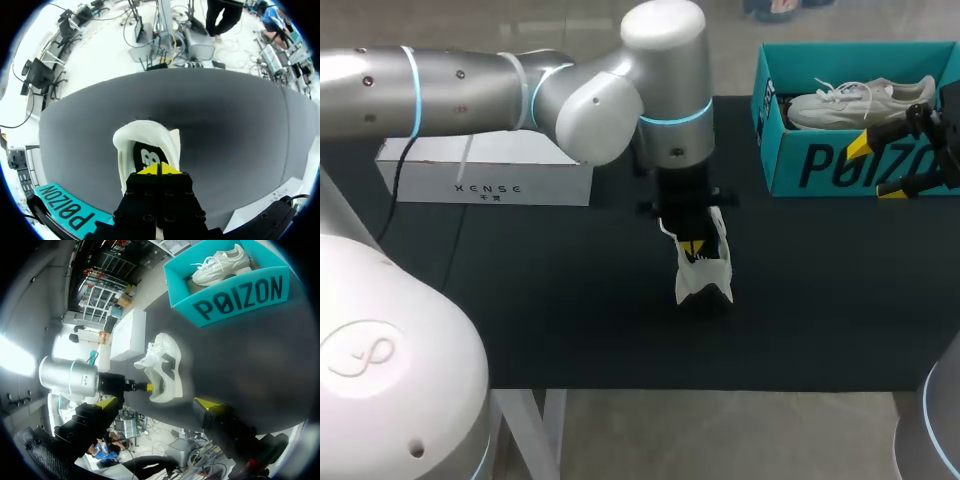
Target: Take the shoe out of the shoebox, open the shoe tongue, remove and reinsert the insole, then place the shoe into the shoebox
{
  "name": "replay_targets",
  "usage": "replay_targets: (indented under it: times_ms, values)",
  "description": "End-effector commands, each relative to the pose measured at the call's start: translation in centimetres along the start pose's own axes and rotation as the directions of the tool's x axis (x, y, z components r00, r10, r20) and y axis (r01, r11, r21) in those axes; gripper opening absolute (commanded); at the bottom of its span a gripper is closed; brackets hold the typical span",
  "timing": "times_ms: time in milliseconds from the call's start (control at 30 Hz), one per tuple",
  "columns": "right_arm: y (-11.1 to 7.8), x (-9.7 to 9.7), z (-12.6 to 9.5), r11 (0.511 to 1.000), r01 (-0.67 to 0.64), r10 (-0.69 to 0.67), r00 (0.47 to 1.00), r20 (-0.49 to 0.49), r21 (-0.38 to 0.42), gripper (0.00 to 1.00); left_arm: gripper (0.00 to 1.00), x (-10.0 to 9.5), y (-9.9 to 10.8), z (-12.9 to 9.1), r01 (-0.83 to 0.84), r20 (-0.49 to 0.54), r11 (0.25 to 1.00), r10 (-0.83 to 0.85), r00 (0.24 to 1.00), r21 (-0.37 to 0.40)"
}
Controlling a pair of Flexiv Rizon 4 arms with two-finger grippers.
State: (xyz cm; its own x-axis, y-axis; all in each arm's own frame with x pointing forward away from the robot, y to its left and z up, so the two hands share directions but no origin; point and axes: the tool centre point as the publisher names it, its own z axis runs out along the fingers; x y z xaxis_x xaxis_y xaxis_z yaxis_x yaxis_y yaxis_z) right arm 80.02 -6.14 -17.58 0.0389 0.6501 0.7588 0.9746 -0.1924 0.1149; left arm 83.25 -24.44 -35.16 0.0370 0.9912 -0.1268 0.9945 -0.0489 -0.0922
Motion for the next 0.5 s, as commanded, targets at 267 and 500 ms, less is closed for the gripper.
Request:
replay_targets:
  times_ms: [267, 500]
  values:
    - [0.0, 0.0, 0.0, 1.000, -0.001, 0.001, 1.000, 0.003, 0.000, 1.00, 0.00, -0.4, 0.9, 3.2, 0.009, -0.167, 0.995, 0.008, 0.986, 0.102]
    - [0.0, 0.0, 0.0, 1.000, -0.001, 0.001, 1.000, 0.003, 0.000, 1.00, 0.00, 0.1, 0.0, 4.6, 0.036, -0.112, 0.991, -0.021, 0.994, 0.129]
